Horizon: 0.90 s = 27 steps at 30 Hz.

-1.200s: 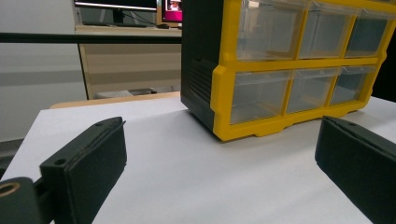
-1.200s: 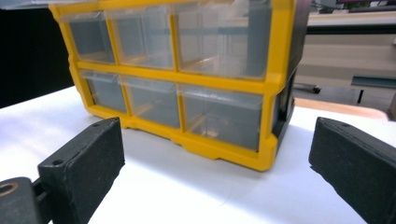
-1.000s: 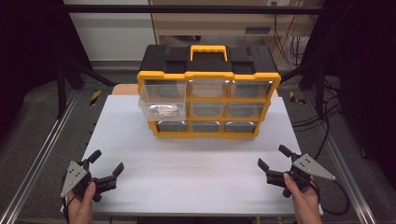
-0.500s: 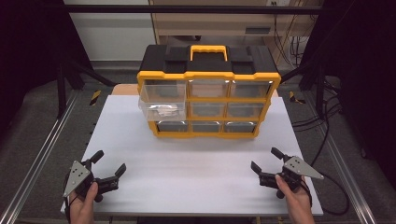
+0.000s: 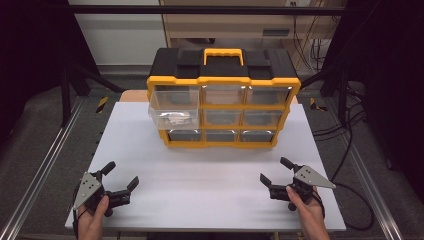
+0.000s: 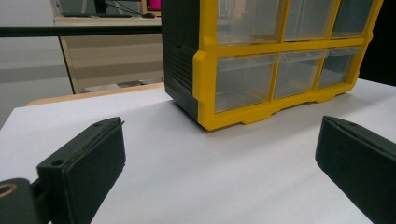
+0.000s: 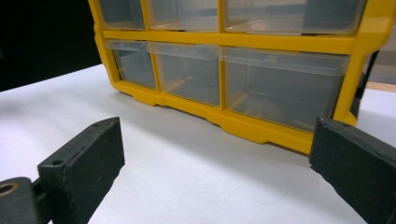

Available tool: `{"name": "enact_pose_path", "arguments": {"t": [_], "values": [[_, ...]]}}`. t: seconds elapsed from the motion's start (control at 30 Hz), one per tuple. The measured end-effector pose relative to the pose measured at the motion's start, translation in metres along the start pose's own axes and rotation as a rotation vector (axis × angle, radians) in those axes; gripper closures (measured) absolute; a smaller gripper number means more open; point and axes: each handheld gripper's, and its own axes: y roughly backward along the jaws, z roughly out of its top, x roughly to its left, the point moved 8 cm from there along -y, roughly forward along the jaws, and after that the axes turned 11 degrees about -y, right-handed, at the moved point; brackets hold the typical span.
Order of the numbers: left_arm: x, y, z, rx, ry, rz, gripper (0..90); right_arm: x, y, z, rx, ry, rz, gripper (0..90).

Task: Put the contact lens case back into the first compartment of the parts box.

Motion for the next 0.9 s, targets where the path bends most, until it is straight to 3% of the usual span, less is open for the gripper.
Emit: {"name": "enact_pose_path", "arguments": {"t": [0.33,0.67,0.9], "values": [[-0.007,-0.003,-0.001,0.002,0.004,-0.03,1.0,0.004,-0.009,0.0,-0.012,-0.007,0.036,3.8],[-0.009,-0.005,-0.004,0.0,0.05,-0.042,1.0,0.003,-0.014,-0.002,-0.001,-0.014,0.038,4.7],[-0.012,-0.009,-0.007,0.018,0.06,-0.054,1.0,-0.005,-0.007,-0.004,0.019,-0.007,0.017,5.9]]}}
